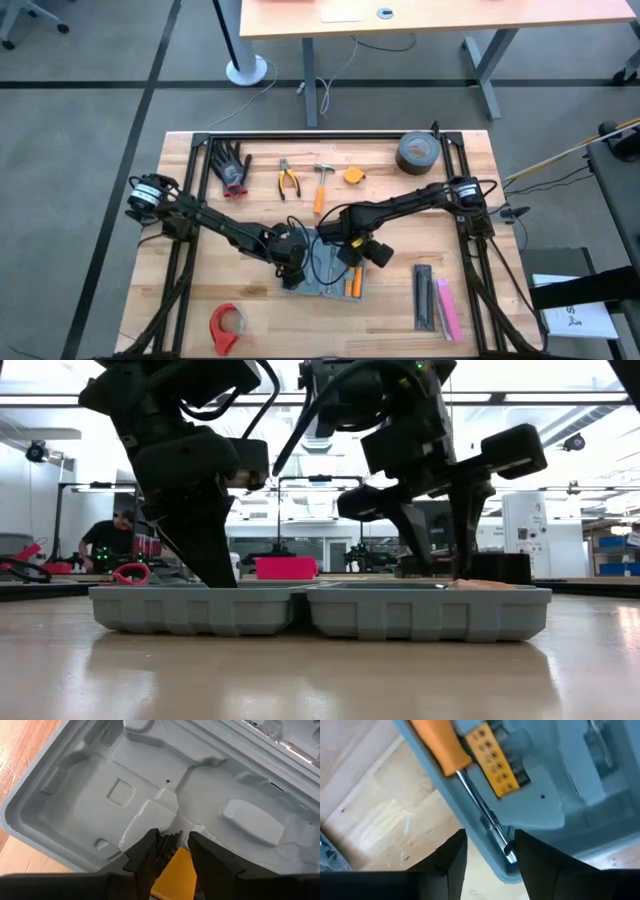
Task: Prefit tool cases
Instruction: Remove the nut driver from the gray tool box
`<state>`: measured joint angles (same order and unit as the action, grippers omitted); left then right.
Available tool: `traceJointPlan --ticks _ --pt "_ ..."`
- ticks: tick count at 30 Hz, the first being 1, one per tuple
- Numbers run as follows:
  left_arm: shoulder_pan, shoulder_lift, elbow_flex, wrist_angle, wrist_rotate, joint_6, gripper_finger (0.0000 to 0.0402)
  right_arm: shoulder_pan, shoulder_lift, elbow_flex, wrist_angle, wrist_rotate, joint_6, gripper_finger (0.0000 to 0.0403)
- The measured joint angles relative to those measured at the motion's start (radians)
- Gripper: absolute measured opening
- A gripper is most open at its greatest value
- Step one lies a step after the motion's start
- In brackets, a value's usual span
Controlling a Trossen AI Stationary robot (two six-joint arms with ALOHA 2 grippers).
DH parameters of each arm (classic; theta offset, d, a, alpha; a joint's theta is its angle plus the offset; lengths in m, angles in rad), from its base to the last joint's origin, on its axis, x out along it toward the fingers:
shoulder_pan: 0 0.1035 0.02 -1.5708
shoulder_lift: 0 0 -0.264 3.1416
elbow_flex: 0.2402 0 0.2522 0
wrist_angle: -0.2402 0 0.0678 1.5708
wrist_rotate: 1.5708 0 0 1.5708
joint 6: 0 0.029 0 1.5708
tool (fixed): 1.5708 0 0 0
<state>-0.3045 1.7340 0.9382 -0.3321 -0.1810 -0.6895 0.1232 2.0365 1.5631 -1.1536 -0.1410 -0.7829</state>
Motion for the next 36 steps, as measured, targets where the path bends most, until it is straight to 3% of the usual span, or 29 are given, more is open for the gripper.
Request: traceJointPlan --ticks 22,36 --pt "0.001 0.0 0.0 0.002 0.013 0.0 0.0131 -0.05 0.092 -0.002 -0.01 -0.042 -0.101 0.0147" --pt "0.005 0.0 0.0 0.001 0.016 0.0 0.0136 -0.042 0.095 -0.012 0.01 -0.19 -0.073 0.0096"
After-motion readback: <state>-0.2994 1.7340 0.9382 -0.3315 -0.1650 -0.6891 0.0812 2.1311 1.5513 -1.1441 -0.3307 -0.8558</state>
